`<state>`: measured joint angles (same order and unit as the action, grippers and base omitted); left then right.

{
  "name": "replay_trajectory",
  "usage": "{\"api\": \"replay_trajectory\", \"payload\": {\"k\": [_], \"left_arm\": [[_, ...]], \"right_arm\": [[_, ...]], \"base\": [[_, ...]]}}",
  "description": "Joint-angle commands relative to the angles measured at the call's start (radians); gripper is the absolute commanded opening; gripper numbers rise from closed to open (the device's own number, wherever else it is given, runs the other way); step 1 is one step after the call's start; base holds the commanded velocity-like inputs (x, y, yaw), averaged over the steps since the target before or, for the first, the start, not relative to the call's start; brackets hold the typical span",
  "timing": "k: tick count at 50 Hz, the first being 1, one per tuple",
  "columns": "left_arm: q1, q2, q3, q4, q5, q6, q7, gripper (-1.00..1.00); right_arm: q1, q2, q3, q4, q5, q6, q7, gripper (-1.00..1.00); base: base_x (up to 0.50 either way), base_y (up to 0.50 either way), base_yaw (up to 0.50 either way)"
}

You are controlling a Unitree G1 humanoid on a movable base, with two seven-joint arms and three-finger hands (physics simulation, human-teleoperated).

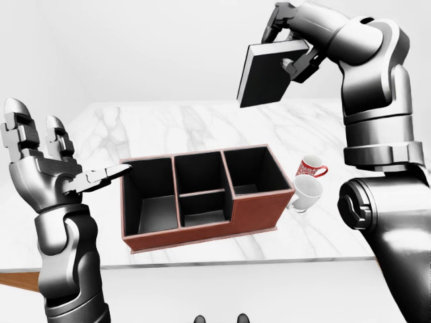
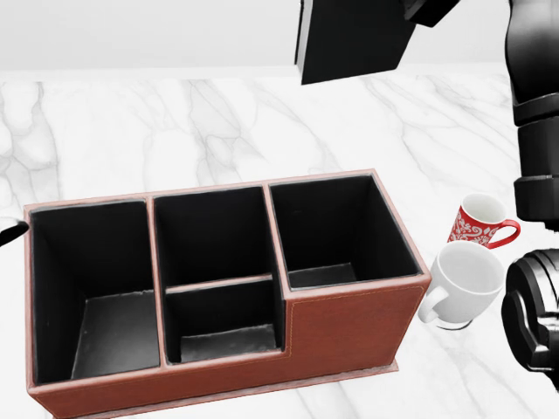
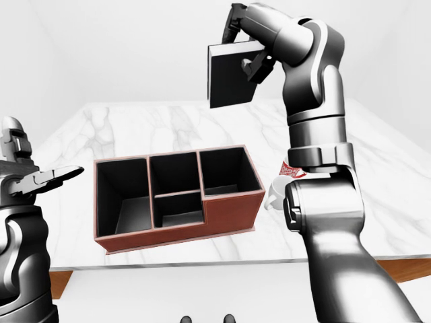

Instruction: Pick up the book and place it in the right compartment of the caddy.

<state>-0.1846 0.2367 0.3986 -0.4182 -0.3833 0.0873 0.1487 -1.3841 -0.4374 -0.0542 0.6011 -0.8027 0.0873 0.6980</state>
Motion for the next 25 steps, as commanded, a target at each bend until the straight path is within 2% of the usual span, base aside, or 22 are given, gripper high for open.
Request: {"api": "replay_trajectory", "payload": {"k": [1, 6, 25], "left_arm": [[-0.002, 0.002, 0.0, -0.003, -0.004, 0.0, 0.004, 1.0], [-0.004, 0.003, 0.004, 0.007, -0.007, 0.0, 0.001, 1.0], [-0.001, 0.006, 0.005, 0.005, -0.01, 0.0, 0.005, 1.0]], "right_arm": [[-0.051, 0.103, 0.034, 0.144, 0.032, 0.0, 0.0, -1.0], [-0.035, 0.129, 0.038, 0.173, 0.041, 0.0, 0.0, -1.0], [0.061, 0.144, 0.049, 0.105, -0.002, 0.0, 0.0, -1.0]], "base": [[0.0, 0.0, 0.0], [0.0, 0.0, 0.0], [0.0, 0.0, 0.0]]}}
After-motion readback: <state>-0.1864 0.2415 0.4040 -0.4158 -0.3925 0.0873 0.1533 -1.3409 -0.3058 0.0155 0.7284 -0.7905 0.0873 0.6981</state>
